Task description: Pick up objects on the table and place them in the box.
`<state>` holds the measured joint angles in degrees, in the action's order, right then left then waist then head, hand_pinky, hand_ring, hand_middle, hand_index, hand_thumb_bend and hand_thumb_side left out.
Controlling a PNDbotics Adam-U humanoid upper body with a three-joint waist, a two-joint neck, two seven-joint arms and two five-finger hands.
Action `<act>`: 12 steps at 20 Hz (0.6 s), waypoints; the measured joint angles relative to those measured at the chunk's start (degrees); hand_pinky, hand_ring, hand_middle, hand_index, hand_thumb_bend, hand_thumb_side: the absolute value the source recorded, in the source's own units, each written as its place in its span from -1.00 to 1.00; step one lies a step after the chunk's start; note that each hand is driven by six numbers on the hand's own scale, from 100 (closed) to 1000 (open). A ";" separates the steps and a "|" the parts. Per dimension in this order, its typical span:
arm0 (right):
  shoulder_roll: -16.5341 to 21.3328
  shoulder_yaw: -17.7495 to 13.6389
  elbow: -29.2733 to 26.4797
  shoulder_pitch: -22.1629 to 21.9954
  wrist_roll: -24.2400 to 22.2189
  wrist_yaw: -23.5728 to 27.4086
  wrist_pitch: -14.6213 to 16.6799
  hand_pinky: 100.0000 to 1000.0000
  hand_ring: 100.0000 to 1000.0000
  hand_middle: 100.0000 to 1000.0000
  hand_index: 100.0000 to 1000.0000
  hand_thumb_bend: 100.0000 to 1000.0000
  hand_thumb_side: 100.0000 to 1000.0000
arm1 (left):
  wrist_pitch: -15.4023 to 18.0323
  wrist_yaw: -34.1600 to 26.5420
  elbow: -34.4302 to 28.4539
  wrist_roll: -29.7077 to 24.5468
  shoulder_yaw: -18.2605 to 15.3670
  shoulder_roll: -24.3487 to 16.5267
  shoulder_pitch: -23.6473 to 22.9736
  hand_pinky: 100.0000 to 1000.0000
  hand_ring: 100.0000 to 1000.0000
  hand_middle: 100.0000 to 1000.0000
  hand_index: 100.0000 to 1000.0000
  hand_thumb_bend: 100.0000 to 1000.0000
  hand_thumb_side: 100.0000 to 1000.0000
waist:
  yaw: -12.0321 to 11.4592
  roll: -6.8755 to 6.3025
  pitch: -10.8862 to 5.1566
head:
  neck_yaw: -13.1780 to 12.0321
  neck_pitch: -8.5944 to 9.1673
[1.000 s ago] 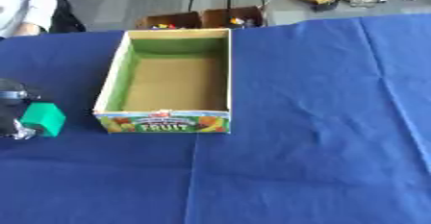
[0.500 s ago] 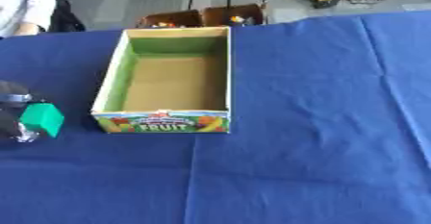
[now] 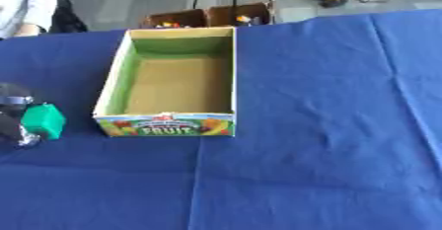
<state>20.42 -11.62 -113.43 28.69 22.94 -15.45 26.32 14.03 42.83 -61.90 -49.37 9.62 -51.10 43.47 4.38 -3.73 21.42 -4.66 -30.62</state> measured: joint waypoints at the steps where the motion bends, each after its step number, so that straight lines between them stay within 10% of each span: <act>1: 0.00 0.00 0.00 0.00 0.03 0.00 0.01 0.38 0.35 -0.14 0.29 -1.00 0.51 | -0.02 -0.02 -0.02 -0.02 -0.01 0.00 0.02 0.01 0.23 0.44 0.78 -1.00 -0.25 | 0.06 0.00 0.00 | 0.00 0.00; 12: 0.00 0.00 0.00 -0.07 0.06 0.01 -0.03 0.39 0.35 -0.14 0.29 -1.00 0.51 | -0.39 -0.04 -2.18 -0.39 -0.93 0.32 1.21 -0.20 0.04 0.26 0.50 -1.00 -0.34 | 0.26 -0.03 0.08 | 0.00 0.00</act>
<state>20.42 -11.62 -113.43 28.63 22.99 -15.44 26.30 13.63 42.80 -64.09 -49.76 8.68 -50.78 44.68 4.64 -3.76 21.50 -4.66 -30.62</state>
